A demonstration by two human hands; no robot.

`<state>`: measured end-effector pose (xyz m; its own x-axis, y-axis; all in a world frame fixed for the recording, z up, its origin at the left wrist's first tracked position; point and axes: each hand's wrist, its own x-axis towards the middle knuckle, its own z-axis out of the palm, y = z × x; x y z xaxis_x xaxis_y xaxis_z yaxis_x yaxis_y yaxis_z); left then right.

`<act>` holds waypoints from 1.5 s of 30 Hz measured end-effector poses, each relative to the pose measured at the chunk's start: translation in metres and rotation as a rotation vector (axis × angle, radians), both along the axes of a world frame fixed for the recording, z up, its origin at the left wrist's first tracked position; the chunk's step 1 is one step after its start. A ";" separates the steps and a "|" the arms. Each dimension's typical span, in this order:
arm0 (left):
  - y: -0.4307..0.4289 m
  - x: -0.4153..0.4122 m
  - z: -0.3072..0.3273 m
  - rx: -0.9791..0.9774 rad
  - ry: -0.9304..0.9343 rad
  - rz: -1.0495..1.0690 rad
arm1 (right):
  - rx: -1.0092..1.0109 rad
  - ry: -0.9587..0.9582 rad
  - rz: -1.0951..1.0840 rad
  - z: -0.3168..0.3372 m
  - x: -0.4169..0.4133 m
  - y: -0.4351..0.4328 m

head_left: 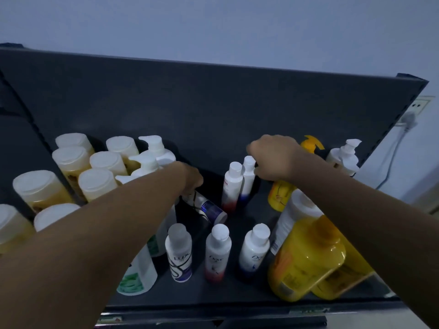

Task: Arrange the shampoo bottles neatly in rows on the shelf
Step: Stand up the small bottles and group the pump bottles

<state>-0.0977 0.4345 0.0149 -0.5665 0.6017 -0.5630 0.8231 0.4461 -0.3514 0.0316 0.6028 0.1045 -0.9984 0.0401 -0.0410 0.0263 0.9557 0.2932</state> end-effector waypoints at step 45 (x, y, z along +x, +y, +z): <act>-0.060 0.045 0.058 0.562 -0.088 0.121 | -0.395 -0.108 0.149 -0.029 -0.006 -0.044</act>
<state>-0.0529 0.3743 0.0730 -0.6157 0.7554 -0.2242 0.7697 0.6375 0.0338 0.0256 0.5590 0.0758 -0.9812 -0.1435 -0.1287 -0.1309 0.9861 -0.1020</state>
